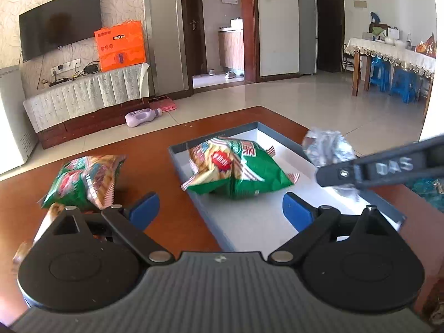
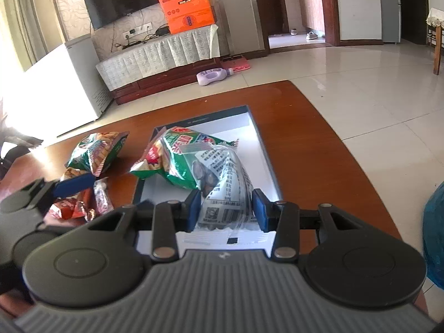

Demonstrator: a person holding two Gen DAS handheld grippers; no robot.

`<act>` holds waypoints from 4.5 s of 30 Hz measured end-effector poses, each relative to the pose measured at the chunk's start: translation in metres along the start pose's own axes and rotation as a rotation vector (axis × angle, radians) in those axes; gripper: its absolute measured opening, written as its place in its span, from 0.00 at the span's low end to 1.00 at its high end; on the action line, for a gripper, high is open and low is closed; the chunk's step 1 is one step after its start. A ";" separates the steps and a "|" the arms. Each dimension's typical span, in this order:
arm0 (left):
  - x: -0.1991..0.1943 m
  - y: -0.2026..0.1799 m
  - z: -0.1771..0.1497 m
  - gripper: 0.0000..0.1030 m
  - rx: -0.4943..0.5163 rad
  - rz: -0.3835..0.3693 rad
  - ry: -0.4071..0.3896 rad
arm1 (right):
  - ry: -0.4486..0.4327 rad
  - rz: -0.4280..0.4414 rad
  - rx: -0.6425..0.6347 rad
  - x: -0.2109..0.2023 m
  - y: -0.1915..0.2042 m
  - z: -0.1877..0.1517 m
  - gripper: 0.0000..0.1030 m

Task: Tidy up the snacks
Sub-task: 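Carry both bags into the tray and open both grippers, then move both tools back over the remaining snacks, then grasp the small white-wrapped candy with left gripper while right grasps brown wrapped candy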

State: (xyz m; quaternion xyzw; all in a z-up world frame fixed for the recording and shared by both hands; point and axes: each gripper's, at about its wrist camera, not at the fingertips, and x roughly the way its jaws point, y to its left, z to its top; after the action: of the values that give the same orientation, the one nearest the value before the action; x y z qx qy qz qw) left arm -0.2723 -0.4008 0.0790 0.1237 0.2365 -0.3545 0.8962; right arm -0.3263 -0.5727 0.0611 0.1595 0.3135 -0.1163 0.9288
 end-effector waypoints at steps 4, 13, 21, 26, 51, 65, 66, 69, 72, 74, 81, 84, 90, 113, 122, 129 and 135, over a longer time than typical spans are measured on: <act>-0.023 0.007 -0.009 0.94 -0.009 0.022 0.008 | 0.023 0.007 -0.034 0.006 0.010 -0.003 0.42; -0.057 0.016 -0.024 0.95 -0.080 0.068 0.005 | 0.076 -0.019 -0.077 0.021 0.028 -0.010 0.42; -0.072 0.029 -0.038 0.94 -0.119 0.099 0.012 | 0.064 -0.033 -0.084 0.021 0.036 -0.011 0.42; -0.076 0.034 -0.044 0.95 -0.128 0.110 0.020 | 0.048 -0.030 -0.088 0.018 0.037 -0.010 0.42; -0.089 0.088 -0.068 0.94 -0.195 0.192 0.037 | -0.030 -0.082 -0.081 0.007 0.051 -0.006 0.51; -0.078 0.086 -0.088 0.94 -0.111 0.112 0.052 | -0.046 0.144 -0.313 -0.005 0.114 -0.015 0.51; -0.075 0.083 -0.088 0.94 -0.107 0.101 0.045 | -0.041 0.146 -0.323 -0.005 0.116 -0.016 0.51; -0.067 0.077 -0.086 0.94 -0.090 0.072 0.014 | -0.029 0.139 -0.331 -0.003 0.118 -0.018 0.51; -0.054 0.076 -0.081 0.94 -0.100 0.058 0.021 | -0.027 0.129 -0.305 -0.003 0.111 -0.017 0.51; -0.046 0.078 -0.079 0.94 -0.114 0.062 0.022 | -0.029 0.129 -0.283 -0.004 0.106 -0.015 0.51; -0.023 0.091 -0.075 0.85 -0.192 0.020 0.074 | -0.001 0.135 -0.280 0.005 0.103 -0.013 0.51; -0.019 0.090 -0.076 0.60 -0.181 -0.016 0.097 | 0.013 0.145 -0.286 0.013 0.108 -0.013 0.51; -0.011 0.094 -0.077 0.37 -0.197 -0.037 0.108 | 0.048 0.171 -0.347 0.024 0.127 -0.021 0.49; -0.061 0.155 -0.104 0.32 -0.234 0.038 0.144 | 0.106 0.105 -0.461 0.082 0.187 -0.039 0.44; -0.058 0.154 -0.108 0.32 -0.234 0.026 0.132 | 0.103 0.161 -0.498 0.092 0.199 -0.047 0.42; -0.059 0.152 -0.109 0.32 -0.221 0.032 0.129 | 0.100 0.162 -0.515 0.090 0.201 -0.047 0.25; -0.058 0.152 -0.108 0.32 -0.228 0.030 0.131 | 0.098 0.179 -0.501 0.075 0.193 -0.043 0.25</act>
State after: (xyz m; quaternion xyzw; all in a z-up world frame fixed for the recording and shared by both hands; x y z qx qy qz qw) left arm -0.2394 -0.2164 0.0244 0.0473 0.3313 -0.3030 0.8923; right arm -0.2303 -0.3874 0.0259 -0.0427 0.3617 0.0556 0.9297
